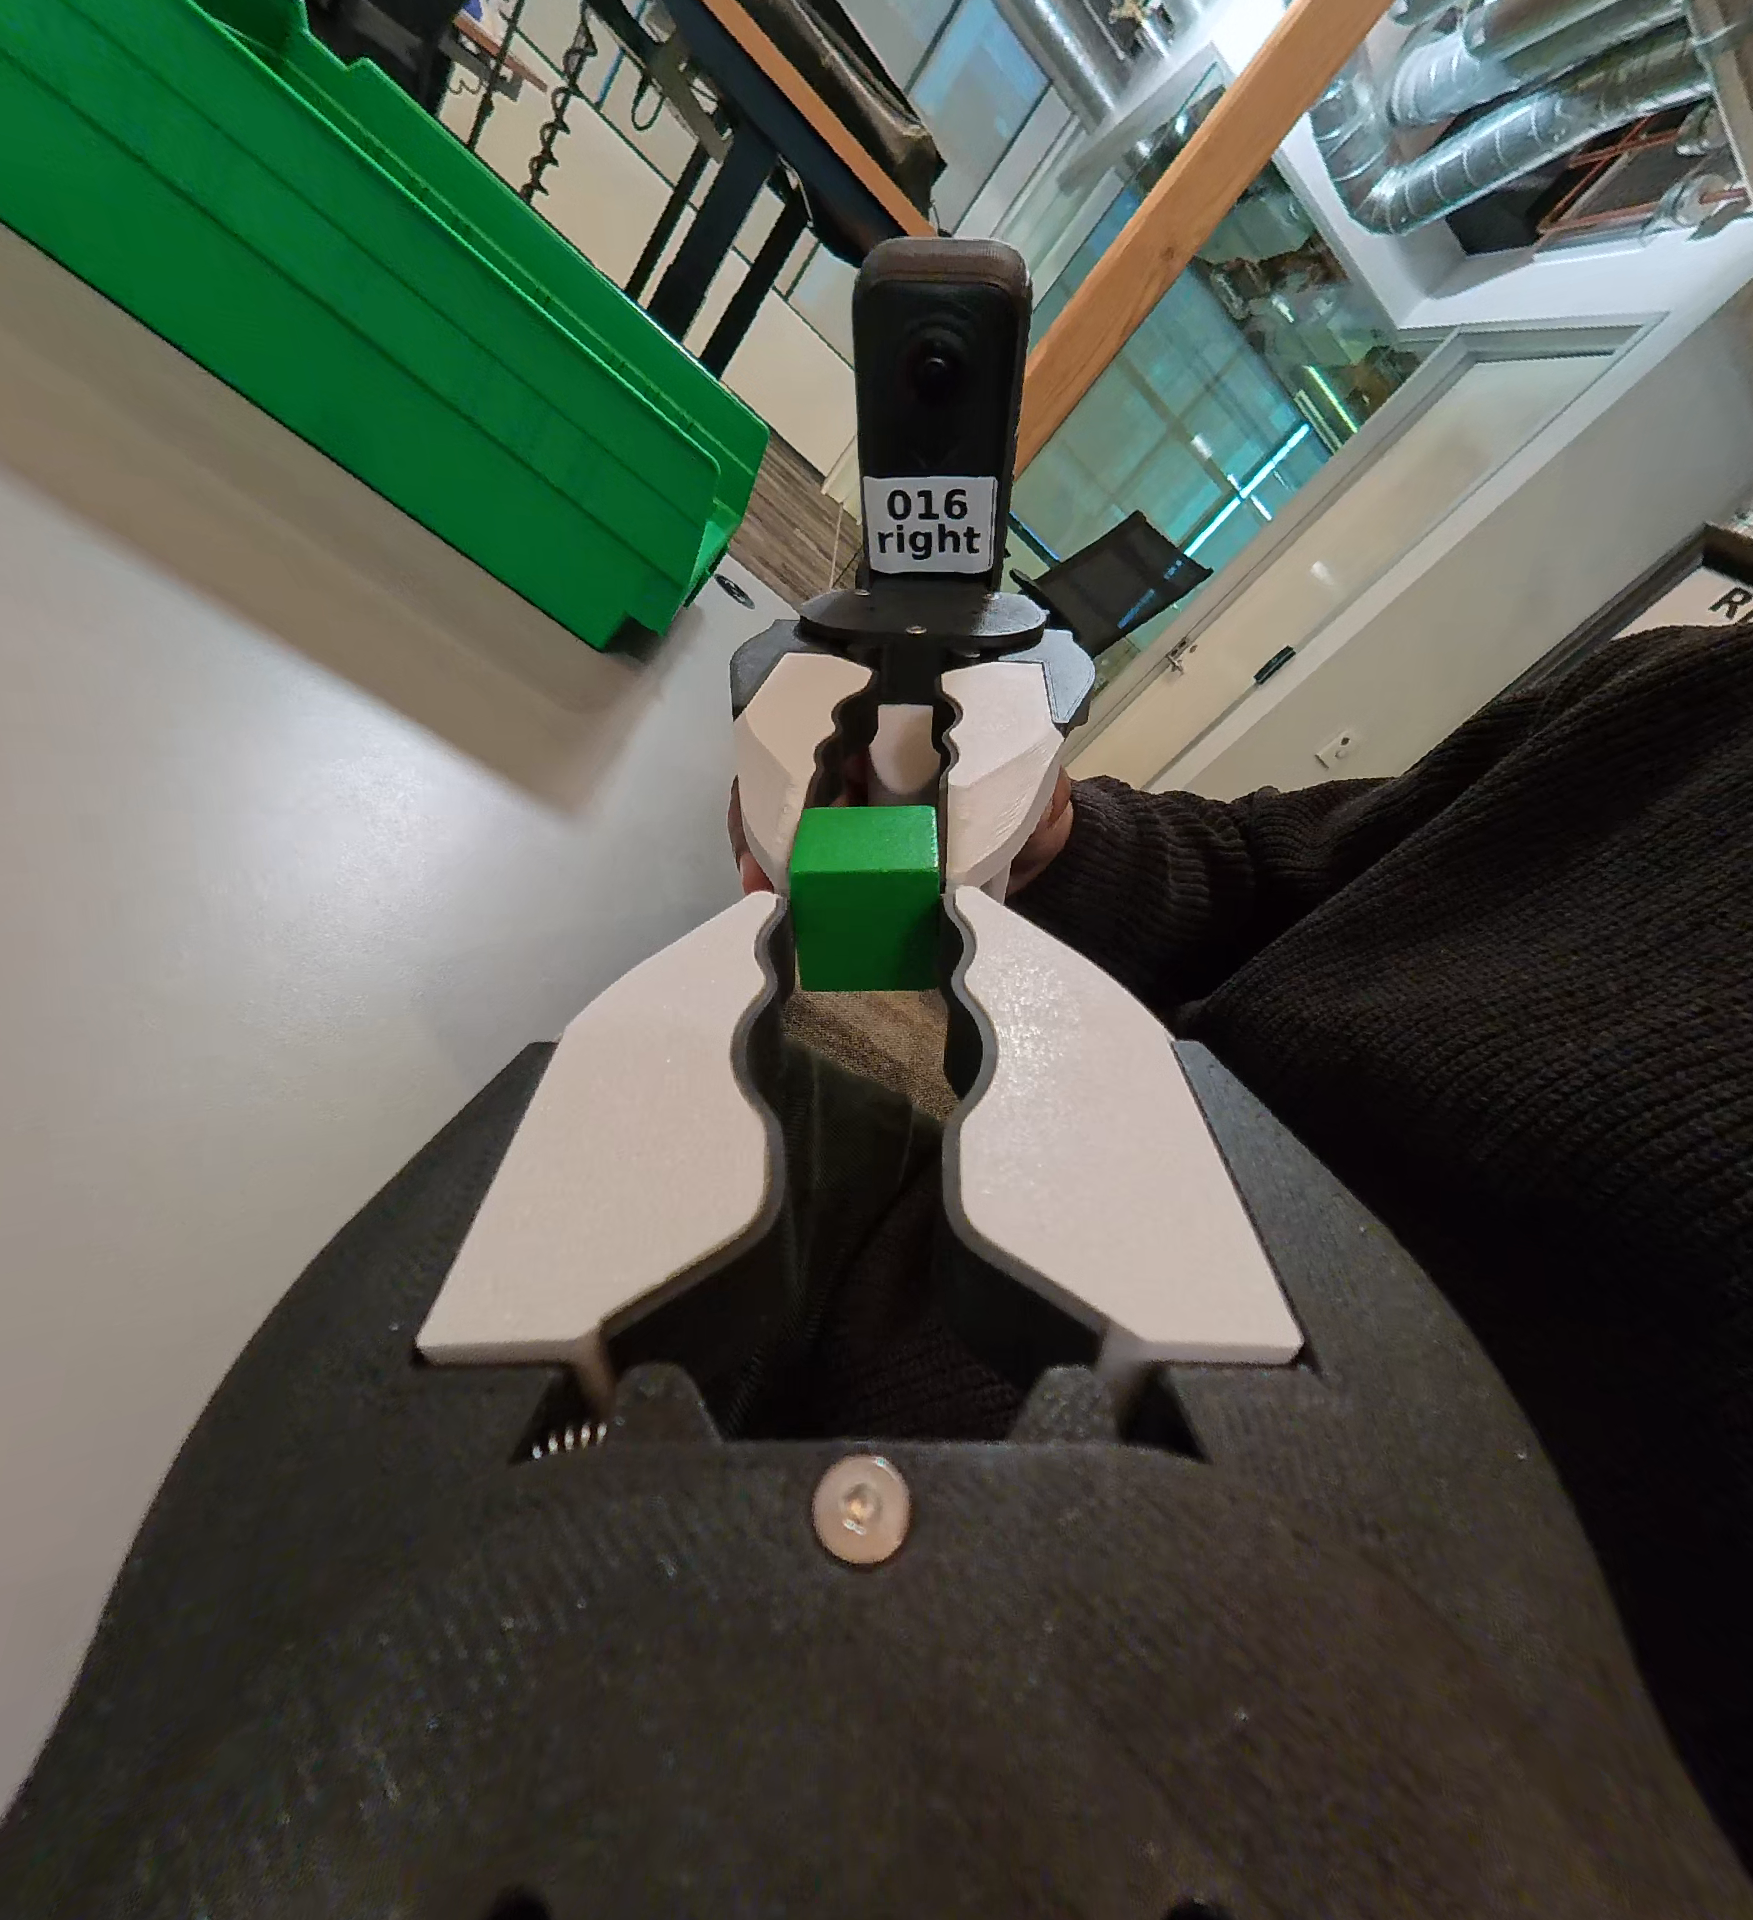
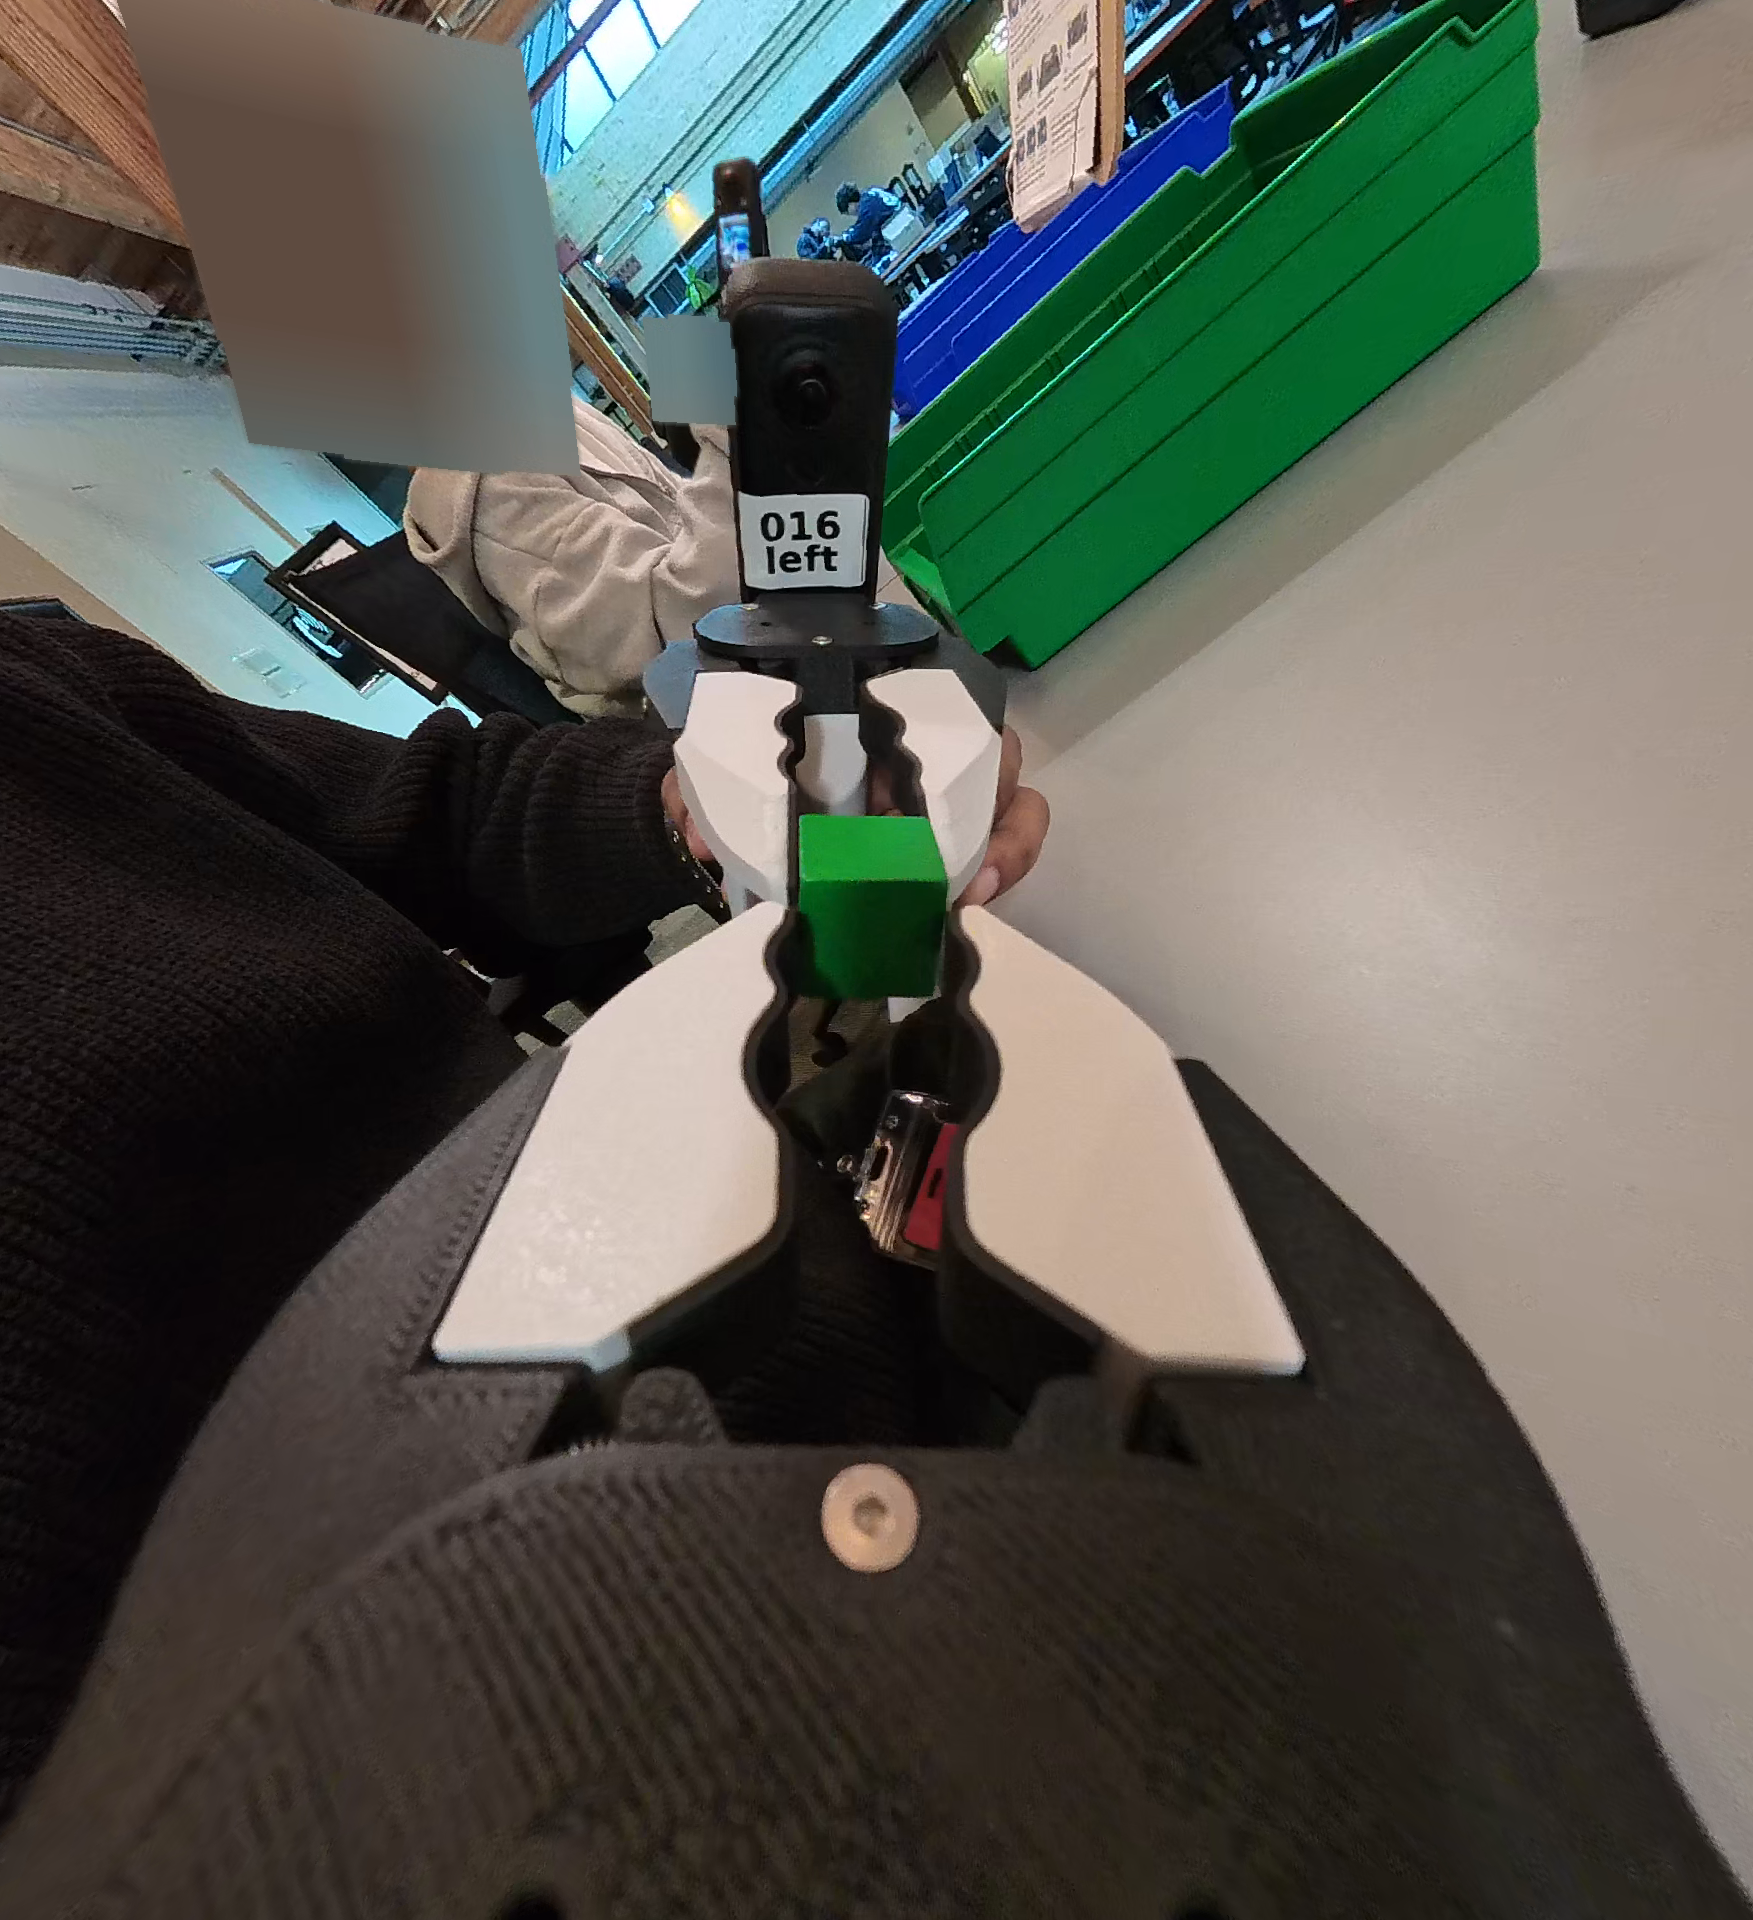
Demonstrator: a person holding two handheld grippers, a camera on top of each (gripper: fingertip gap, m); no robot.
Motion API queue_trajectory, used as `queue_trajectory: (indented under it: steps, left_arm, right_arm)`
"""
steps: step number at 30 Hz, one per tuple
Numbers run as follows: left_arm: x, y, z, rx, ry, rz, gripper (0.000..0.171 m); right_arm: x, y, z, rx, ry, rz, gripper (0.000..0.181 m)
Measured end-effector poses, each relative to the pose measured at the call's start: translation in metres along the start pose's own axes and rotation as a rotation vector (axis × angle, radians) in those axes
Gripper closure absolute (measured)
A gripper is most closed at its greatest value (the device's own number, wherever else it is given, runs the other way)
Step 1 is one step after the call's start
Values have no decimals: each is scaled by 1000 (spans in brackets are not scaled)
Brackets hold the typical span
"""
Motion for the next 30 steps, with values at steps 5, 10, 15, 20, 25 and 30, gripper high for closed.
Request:
queue_trajectory:
  steps: [5,10,15,20,25,30]
  left_arm:
    - [0,0,0,-1,-2,6,145]
    - [0,-1,0,-9,-7,10,145]
    - [-1,-2,-1,-13,-5,7,145]
    - [0,-2,-1,-12,-8,5,145]
    - [0,0,-1,-3,-9,13,136]
    - [-6,-1,5,-51,29,7,120]
  right_arm:
    - [0,0,0,0,1,-2,155]
    - [0,0,0,-6,8,-5,155]
    - [0,-1,0,-12,9,-10,155]
    - [0,-1,1,-18,13,-11,155]
    - [-1,0,2,-15,9,-3,155]
    - [0,18,17,-2,-69,76,155]
Point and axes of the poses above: each gripper's, where its closed fingertips meet, z back along the fingers, y out of its top, x = y × z across the jaws, the point moved 5 cm from there along z, back along the fingers
